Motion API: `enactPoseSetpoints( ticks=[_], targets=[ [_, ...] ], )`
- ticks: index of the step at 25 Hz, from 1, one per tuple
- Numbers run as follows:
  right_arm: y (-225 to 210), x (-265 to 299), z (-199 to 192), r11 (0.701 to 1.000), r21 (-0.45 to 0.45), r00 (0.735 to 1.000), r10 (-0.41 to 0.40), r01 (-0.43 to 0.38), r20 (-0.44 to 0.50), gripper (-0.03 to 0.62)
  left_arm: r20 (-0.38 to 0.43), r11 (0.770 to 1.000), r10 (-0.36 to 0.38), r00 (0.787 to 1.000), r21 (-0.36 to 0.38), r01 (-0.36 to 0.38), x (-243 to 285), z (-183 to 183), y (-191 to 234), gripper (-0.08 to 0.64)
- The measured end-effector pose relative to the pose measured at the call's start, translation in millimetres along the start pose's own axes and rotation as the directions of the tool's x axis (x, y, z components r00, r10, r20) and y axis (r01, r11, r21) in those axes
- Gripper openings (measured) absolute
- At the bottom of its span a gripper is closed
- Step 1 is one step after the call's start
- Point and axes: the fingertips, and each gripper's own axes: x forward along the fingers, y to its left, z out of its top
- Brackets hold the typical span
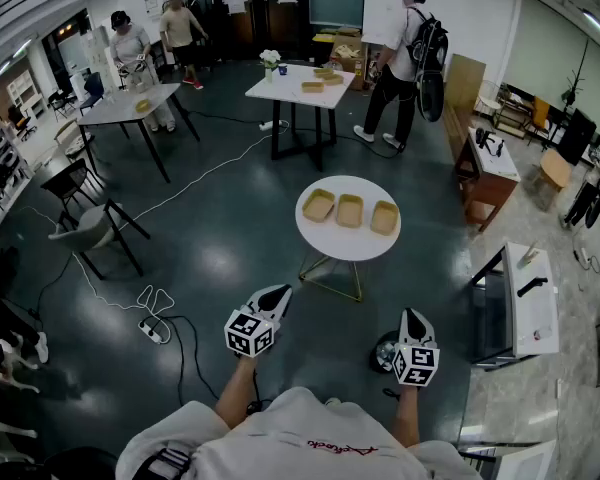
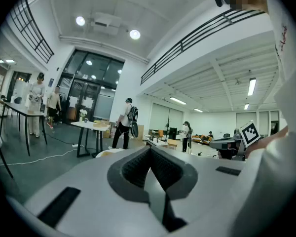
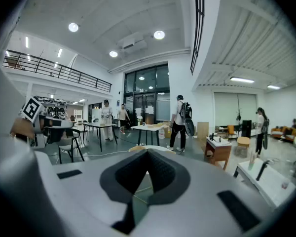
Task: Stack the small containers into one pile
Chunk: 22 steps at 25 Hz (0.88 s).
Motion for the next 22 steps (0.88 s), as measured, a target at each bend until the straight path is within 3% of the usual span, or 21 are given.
enactPoseSetpoints(
  ticks=[10, 22],
  targets=[
    [-11.4, -3.5, -7.1, 1.000, -0.001, 1.000, 0.005, -0.005, -0.015, 0.020, -0.012, 1.000, -0.015, 1.000, -0.022, 0.014, 12.8, -7.4, -16.6, 0.011],
    [-36.2, 1.8, -11.1, 0.999, 0.014, 0.999, 0.053, -0.053, 0.001, 0.020, 0.000, 1.000, 0.003, 1.000, 0.002, -0.003, 35.5, -1.2, -38.0, 0.011]
  ],
)
